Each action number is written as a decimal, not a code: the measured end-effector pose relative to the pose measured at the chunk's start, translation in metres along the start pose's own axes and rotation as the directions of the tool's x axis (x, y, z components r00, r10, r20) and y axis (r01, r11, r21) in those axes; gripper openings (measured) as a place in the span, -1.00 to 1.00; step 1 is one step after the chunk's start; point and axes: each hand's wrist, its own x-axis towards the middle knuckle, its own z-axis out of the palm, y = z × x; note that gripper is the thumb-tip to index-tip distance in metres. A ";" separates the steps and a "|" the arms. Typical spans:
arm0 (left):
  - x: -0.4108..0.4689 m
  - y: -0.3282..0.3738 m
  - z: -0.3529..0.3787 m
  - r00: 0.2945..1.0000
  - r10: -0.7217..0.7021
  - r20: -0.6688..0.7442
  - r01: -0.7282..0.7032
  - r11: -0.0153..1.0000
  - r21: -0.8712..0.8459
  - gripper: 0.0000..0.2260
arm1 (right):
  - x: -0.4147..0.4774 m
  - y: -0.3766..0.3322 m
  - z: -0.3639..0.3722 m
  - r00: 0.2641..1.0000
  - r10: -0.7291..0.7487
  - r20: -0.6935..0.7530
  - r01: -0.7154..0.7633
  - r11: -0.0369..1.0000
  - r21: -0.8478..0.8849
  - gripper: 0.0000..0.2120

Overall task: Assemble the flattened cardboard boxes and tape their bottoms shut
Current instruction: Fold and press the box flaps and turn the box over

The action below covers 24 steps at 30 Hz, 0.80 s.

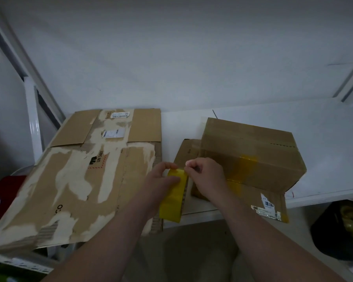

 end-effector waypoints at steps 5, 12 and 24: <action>-0.002 -0.007 0.006 0.993 0.050 -0.103 -0.051 0.999 0.000 -0.84 | -0.013 -0.003 0.013 0.982 -0.174 -0.075 0.158 0.969 -0.192 -0.86; -0.010 -0.007 0.012 0.987 0.106 -0.123 -0.102 0.994 0.036 -0.81 | -0.021 -0.003 0.017 0.963 -0.251 -0.095 0.228 0.952 -0.204 -0.81; -0.011 -0.007 0.014 0.981 0.192 -0.042 -0.189 0.980 0.060 -0.74 | -0.028 -0.010 0.012 0.987 -0.148 -0.066 0.144 0.987 -0.072 -0.89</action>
